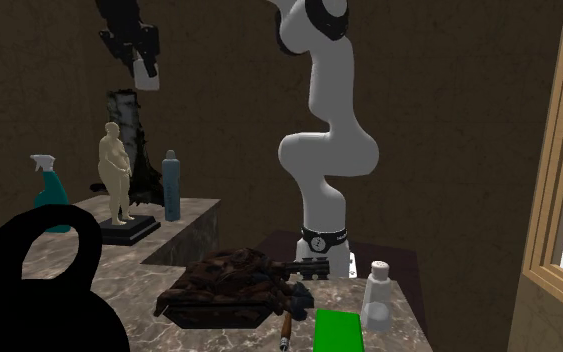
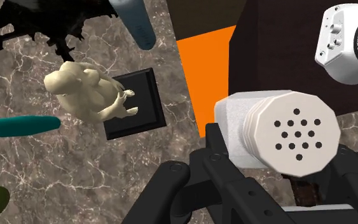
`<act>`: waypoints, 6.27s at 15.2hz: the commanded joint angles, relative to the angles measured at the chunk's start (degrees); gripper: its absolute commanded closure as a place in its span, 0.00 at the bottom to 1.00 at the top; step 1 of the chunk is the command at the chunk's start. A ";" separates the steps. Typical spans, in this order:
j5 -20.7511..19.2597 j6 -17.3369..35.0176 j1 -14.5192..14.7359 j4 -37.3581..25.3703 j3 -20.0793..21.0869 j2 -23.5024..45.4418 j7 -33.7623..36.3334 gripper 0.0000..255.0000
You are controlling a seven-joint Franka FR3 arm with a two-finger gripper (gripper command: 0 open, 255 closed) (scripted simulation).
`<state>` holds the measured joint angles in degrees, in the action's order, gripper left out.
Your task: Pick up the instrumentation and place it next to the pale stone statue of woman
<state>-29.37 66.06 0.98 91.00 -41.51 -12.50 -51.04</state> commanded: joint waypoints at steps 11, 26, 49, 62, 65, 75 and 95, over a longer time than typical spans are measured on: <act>4.89 10.38 -3.57 -1.78 -8.85 10.61 -9.32 1.00; 3.34 20.50 -3.43 11.74 -8.54 7.45 -3.72 1.00; 4.80 37.58 -4.40 26.49 -10.53 11.24 0.13 1.00; 8.34 48.15 -5.67 32.16 -11.17 17.76 -0.05 1.00; 9.49 50.61 -6.15 33.19 -11.04 19.65 -0.33 1.00; 14.04 58.62 -8.44 35.84 -9.42 26.59 -1.68 1.00; 15.87 60.36 -9.11 35.82 -8.28 28.98 -1.94 0.00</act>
<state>-13.10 127.46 -8.70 127.13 -49.61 17.20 -53.41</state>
